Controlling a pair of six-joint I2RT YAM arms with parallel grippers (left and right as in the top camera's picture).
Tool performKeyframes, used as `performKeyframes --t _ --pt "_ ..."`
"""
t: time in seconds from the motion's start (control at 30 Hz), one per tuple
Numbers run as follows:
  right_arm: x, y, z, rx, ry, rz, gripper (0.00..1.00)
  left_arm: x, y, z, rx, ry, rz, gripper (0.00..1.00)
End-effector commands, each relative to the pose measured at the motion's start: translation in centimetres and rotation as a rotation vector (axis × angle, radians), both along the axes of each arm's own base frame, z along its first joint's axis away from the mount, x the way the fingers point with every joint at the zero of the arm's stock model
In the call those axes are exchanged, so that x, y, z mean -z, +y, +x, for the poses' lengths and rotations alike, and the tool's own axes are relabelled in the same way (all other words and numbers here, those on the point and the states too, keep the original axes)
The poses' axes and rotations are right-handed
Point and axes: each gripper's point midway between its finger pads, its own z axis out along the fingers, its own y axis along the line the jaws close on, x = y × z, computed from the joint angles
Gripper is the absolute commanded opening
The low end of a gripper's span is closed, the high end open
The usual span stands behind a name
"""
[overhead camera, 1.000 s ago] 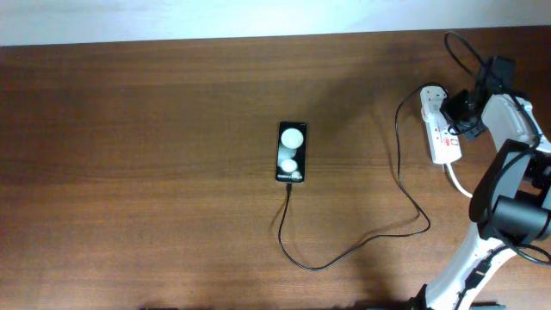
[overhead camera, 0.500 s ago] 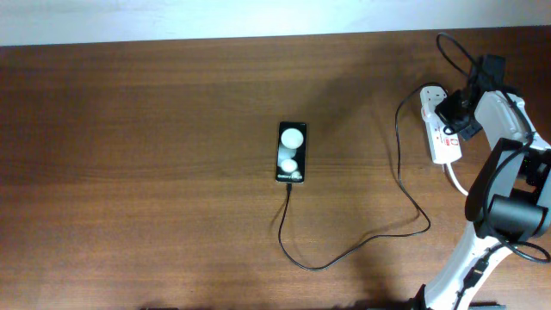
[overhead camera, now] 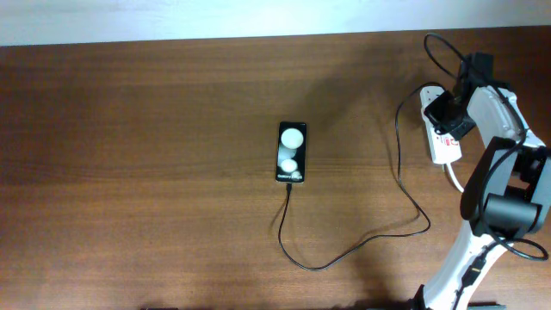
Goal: Plug charger to phone and switch on socket
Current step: 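Press the orange switch beside the charger plug with the right gripper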
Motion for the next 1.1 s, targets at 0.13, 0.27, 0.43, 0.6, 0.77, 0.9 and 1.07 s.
performKeyframes --t 0.13,0.27,0.43,0.6,0.77,0.9,1.07 --pt "-1.0 -5.1 0.0 0.098 -0.023 -0.008 0.04 0.1 0.1 -0.2 0.0 -0.012 -0.006 0.99" --pt "-1.0 -4.8 0.6 0.091 -0.042 -0.004 0.04 0.1 0.1 -0.2 0.0 -0.012 -0.006 0.99" --pt "0.5 -3.4 1.4 0.059 -0.036 0.0 0.04 0.1 0.1 -0.2 0.0 -0.012 -0.006 0.99" --pt "1.5 -2.4 1.6 0.038 -0.017 0.018 0.04 0.1 0.1 -0.2 0.0 -0.012 -0.006 0.99" --pt "1.6 -0.3 1.9 0.0 -0.02 0.067 0.04 0.1 0.1 -0.2 0.0 -0.012 -0.006 0.99" --pt "1.6 1.8 2.1 -0.039 -0.009 0.083 0.04 0.1 0.1 -0.2 0.001 -0.012 -0.006 0.99" --pt "2.7 2.4 2.2 -0.052 0.012 0.068 0.04 0.1 0.1 -0.2 0.0 -0.012 -0.006 0.99"
